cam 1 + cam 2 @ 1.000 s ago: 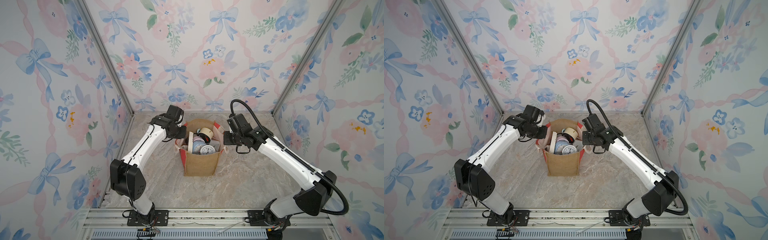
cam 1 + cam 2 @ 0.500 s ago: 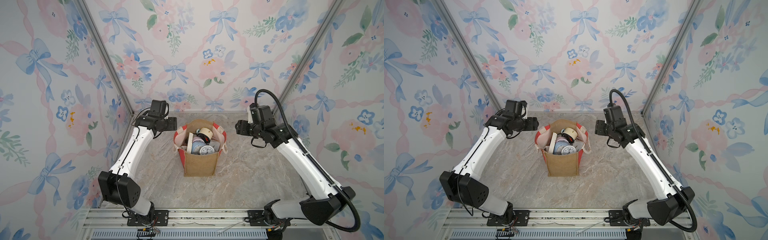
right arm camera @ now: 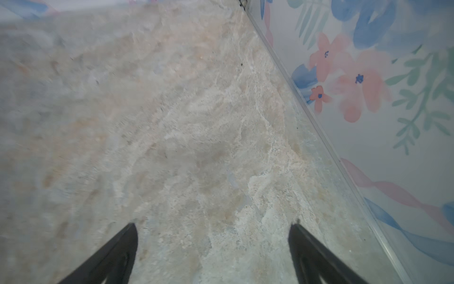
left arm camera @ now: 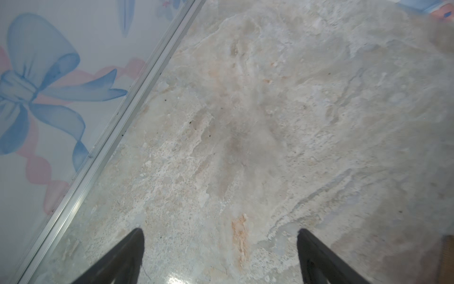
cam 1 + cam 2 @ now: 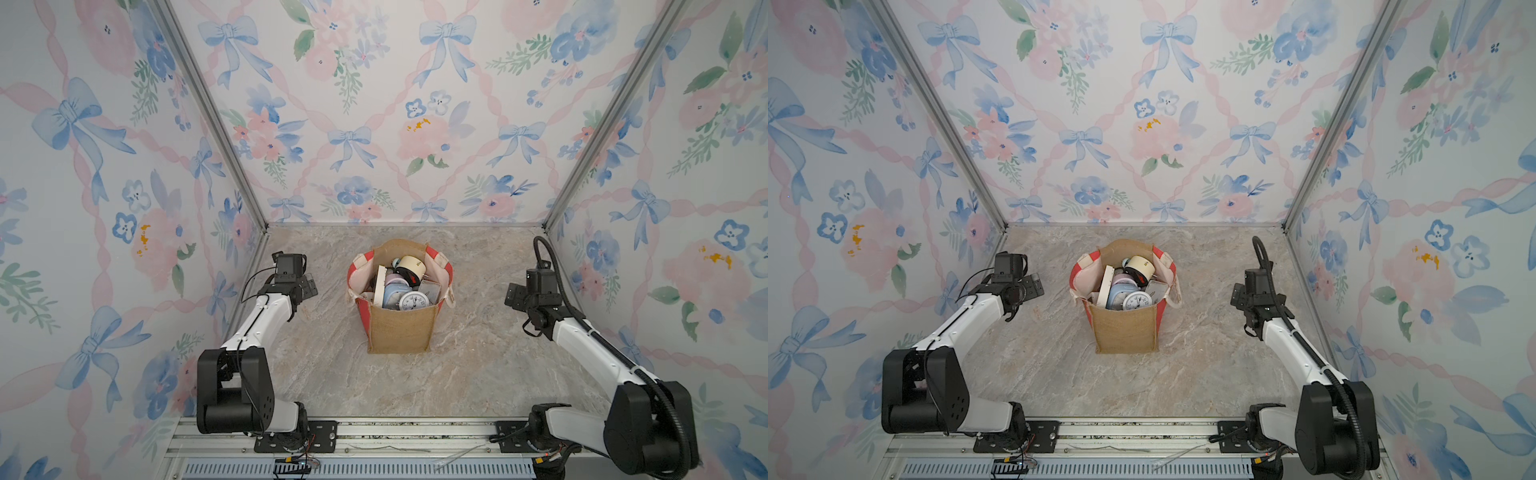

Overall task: Put the alarm clock into the canvas bag
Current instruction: Reset both arms

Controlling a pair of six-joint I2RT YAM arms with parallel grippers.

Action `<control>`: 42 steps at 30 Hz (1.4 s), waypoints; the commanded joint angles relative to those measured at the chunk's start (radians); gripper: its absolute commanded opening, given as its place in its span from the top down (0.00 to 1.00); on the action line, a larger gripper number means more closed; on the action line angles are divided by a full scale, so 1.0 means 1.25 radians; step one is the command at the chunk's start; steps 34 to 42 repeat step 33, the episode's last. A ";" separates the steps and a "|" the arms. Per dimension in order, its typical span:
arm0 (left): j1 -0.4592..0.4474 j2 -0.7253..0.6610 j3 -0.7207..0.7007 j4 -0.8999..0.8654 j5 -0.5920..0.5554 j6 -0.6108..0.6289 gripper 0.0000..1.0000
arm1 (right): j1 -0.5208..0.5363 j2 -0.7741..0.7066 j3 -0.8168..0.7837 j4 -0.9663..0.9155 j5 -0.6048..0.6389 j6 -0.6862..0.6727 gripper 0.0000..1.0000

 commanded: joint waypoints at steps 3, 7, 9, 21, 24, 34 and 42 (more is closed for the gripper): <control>-0.058 -0.034 -0.244 0.500 -0.109 0.135 0.02 | 0.012 0.126 -0.049 0.385 0.081 -0.088 0.03; -0.052 -0.004 -0.341 0.729 0.002 0.174 0.02 | 0.055 0.197 -0.089 0.588 0.059 -0.158 0.03; -0.036 0.004 -0.366 0.807 0.068 0.172 0.02 | 0.051 0.177 -0.121 0.618 0.029 -0.156 0.03; -0.030 0.108 -0.455 1.094 0.271 0.284 0.02 | 0.013 0.207 -0.188 0.753 -0.049 -0.138 0.03; -0.036 0.111 -0.452 1.100 0.245 0.282 0.02 | 0.019 0.212 -0.193 0.771 -0.044 -0.143 0.03; -0.046 0.107 -0.451 1.091 0.215 0.283 0.02 | -0.001 0.210 -0.183 0.747 -0.122 -0.147 0.03; -0.046 0.107 -0.451 1.091 0.215 0.283 0.02 | -0.001 0.210 -0.183 0.747 -0.122 -0.147 0.03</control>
